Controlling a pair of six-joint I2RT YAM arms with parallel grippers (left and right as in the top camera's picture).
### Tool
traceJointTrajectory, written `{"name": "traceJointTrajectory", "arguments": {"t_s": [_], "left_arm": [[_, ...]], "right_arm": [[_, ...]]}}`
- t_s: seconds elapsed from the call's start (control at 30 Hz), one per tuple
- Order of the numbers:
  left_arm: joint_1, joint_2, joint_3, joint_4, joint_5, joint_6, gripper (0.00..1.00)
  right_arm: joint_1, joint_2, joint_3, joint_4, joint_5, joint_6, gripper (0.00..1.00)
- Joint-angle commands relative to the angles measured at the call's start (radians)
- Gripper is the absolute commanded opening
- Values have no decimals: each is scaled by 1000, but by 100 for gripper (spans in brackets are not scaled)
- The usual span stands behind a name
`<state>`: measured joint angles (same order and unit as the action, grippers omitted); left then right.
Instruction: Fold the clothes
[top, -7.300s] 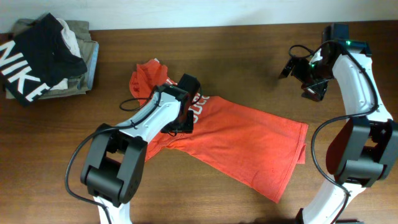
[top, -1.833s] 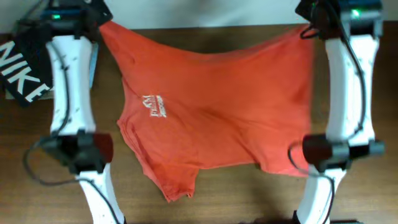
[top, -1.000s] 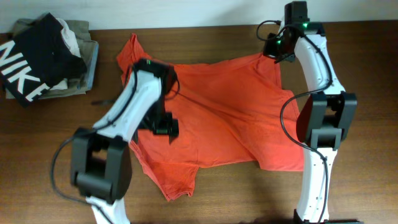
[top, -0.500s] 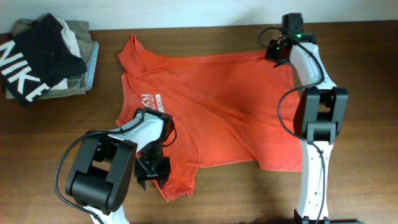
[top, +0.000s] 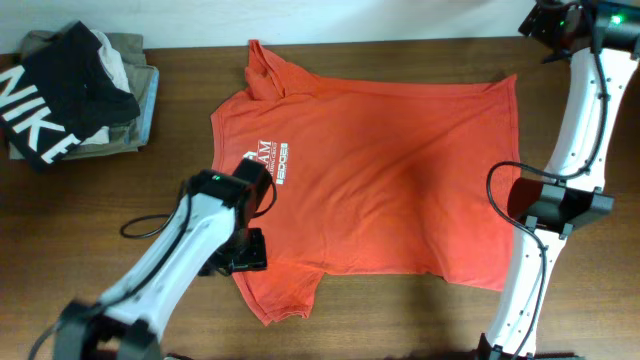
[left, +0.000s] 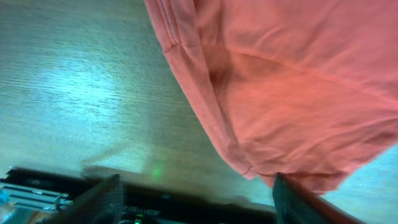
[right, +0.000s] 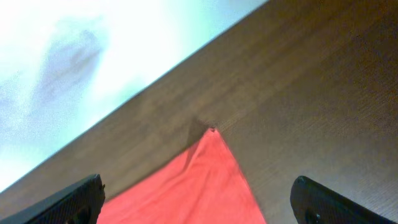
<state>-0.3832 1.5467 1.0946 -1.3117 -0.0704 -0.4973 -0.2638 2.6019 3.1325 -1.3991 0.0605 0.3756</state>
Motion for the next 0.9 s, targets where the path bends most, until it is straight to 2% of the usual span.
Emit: {"name": "traceJointTrajectory", "arguments": {"t_s": [0.0, 0.03, 0.1, 0.17, 0.23, 0.3, 0.4, 0.47, 0.5, 0.57, 0.6, 0.63, 0.7, 0.73, 0.8, 0.87], "left_arm": [[13, -117, 6, 3, -25, -37, 87], [13, -106, -6, -3, 3, -42, 95], [13, -102, -69, 0, 105, -61, 95], [13, -102, -174, 47, 109, -68, 93], [13, -102, -307, 161, 140, -68, 89], [13, -102, -385, 276, 157, -75, 77], [13, -101, -394, 357, 153, -74, 60], [13, -97, -394, 401, 153, -75, 49], [13, -89, -394, 407, 153, -75, 39], [13, -38, -394, 420, 161, -75, 26], [13, -12, -394, 422, 185, -75, 14], [13, -2, -391, 405, 199, -79, 1], [13, -2, -371, 357, 198, -87, 1], [13, -2, -314, 274, 182, -87, 1], [14, -2, -179, 111, 97, -87, 1], [22, -2, -128, 57, 59, -87, 1]], "right_arm": [[3, -140, 10, -101, -98, 50, 99], [3, -192, 10, -183, -148, 52, 99], [3, -258, 10, -299, -156, 52, 99], [5, -320, 9, -300, -257, 19, 98], [26, -418, 8, -300, -340, 18, 99], [79, -500, 8, -300, -337, -4, 99], [154, -555, 7, -300, -325, -9, 98], [220, -579, -5, -300, -193, -8, 99], [246, -584, -16, -300, -142, -9, 99], [251, -584, -53, -300, -126, -21, 99], [249, -584, -79, -300, -97, -24, 99], [249, -584, -143, -300, 55, -24, 99], [249, -584, -173, -299, 114, -24, 99], [241, -584, -212, -299, 134, -24, 99], [204, -584, -325, -300, 117, -33, 99], [183, -597, -420, -300, 51, -48, 99]]}}
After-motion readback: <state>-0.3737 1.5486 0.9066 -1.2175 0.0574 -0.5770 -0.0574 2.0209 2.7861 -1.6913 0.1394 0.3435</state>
